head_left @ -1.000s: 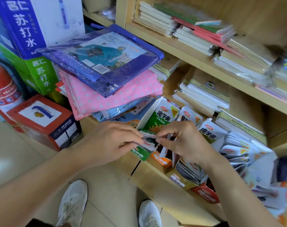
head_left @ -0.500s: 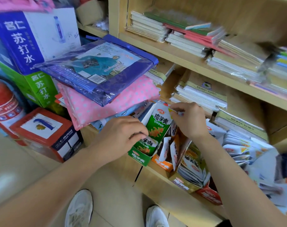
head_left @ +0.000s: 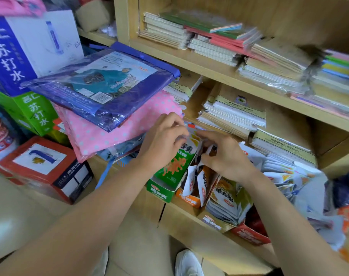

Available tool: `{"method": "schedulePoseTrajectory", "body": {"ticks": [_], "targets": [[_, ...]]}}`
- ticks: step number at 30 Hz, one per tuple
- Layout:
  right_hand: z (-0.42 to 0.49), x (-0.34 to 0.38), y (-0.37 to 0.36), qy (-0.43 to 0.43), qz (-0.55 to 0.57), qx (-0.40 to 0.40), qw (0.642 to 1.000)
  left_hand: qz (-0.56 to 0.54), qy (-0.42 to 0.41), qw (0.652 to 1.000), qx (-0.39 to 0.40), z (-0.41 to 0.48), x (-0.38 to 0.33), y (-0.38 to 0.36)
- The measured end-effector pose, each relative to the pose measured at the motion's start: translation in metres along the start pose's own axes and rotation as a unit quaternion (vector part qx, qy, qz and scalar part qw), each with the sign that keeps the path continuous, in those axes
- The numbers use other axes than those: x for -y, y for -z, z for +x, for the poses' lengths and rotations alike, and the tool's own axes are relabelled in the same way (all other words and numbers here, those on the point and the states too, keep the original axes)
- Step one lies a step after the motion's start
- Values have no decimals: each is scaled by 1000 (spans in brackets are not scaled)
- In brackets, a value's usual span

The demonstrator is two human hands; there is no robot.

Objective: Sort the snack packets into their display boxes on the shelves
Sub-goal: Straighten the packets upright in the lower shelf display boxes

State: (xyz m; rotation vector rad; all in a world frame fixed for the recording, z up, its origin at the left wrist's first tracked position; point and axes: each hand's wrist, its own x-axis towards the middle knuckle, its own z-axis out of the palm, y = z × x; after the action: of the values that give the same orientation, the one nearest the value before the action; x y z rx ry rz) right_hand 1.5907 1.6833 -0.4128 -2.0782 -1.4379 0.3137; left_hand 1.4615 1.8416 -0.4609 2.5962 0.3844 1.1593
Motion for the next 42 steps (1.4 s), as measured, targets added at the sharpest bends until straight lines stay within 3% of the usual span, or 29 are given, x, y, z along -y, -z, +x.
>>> {"method": "schedulePoseTrajectory", "body": {"ticks": [9,18,21,25,27,32,35,38,40,42], "targets": [[3,10,-12,17,-45,-60,997,-27,106,989,104,-17,10,11],[8,11,-22,-21,-38,-65,997,-3,230,931,284,-31,11,26],[13,14,-22,-33,-43,-41,998,-6,300,910,287,-33,10,22],[12,10,-16,-12,-30,31,999,34,314,921,226,-37,-3,22],[6,6,-7,-10,-3,53,999,71,310,925,207,-40,-9,22],[-8,-1,16,4,61,13,998,81,261,943,188,-42,-9,28],[-13,-7,26,-5,71,27,997,33,208,973,92,-42,-15,31],[-14,-11,31,5,30,-26,999,-16,121,992,12,-41,-30,39],[-11,-16,31,16,-25,-80,996,-23,98,993,55,-44,-40,40],[-8,-20,32,27,-68,-108,991,-25,111,982,149,-47,-47,37]]}}
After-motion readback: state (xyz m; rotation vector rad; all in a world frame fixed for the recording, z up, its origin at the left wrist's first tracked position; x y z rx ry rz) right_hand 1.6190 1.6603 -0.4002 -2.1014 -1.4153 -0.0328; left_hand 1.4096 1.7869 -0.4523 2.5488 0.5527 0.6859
